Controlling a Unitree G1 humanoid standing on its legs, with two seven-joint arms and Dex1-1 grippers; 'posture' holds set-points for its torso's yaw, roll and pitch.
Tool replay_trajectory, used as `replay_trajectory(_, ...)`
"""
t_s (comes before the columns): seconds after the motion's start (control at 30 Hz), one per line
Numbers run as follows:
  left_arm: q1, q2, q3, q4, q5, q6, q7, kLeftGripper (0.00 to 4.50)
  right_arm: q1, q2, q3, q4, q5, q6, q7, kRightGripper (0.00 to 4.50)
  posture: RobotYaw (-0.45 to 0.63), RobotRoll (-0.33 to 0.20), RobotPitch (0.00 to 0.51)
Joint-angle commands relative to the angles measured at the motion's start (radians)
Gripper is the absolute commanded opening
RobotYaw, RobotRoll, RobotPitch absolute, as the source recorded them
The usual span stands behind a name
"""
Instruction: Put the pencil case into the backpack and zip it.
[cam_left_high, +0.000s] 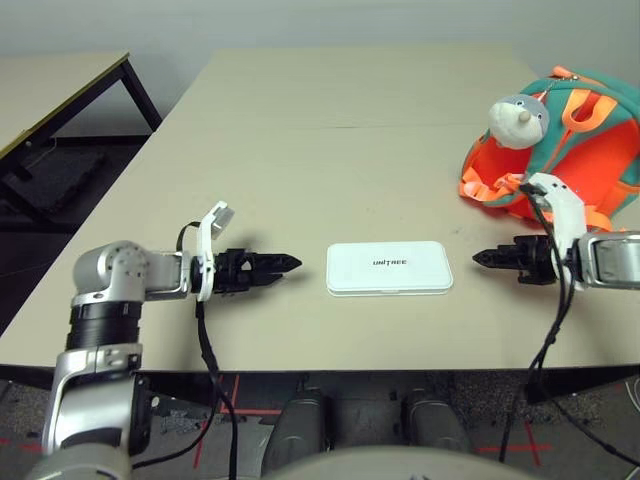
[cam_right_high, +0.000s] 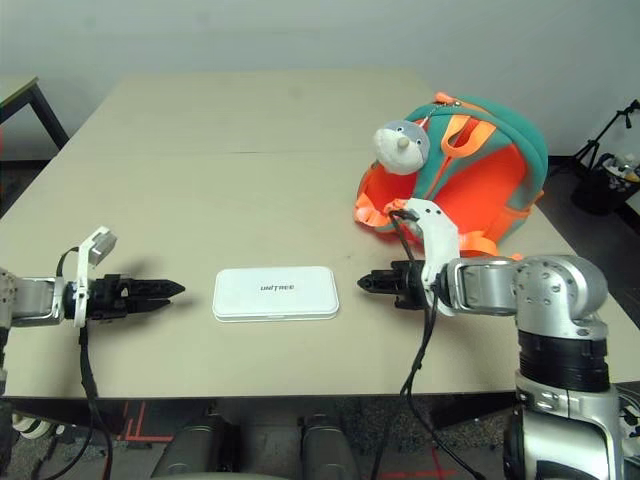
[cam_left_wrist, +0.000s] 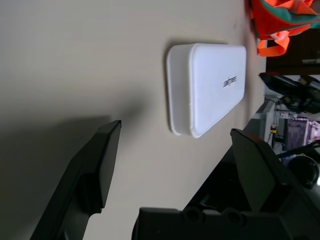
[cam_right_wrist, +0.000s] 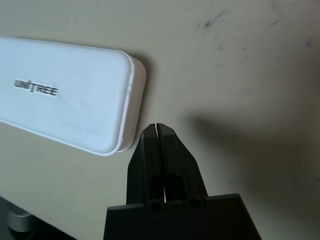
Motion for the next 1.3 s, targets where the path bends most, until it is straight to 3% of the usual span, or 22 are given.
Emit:
replay_trajectory(0.03,-0.036,-0.032,-0.033,0.054,0.029,0.010,-0.007,4.50,-0.017,0.024,0.048,-0.018,-0.066,-0.004,0.018,0.03,0.07,0.000,0.036)
replay_trajectory(0.47,-0.075,-0.123,-0.065,0.119,0.068,0.019,-0.009,4.50,-0.039,0.096,0.132,-0.005,-0.267,-0.061,0.060,0.03,0.05,0.000,0.036)
replay_trajectory(0.63,-0.065,-0.159,-0.084,0.129,0.092,0.002,-0.004,4.50,-0.025,0.079,0.182,-0.016,-0.324,-0.076,0.094,0.03,0.04,0.000,0.036)
replay_trajectory(1.3,-0.059,-0.203,-0.046,0.161,0.134,-0.021,-0.004,4.50,-0.107,0.215,0.193,-0.157,-0.344,0.056,0.128,0.03,0.04,0.000,0.022)
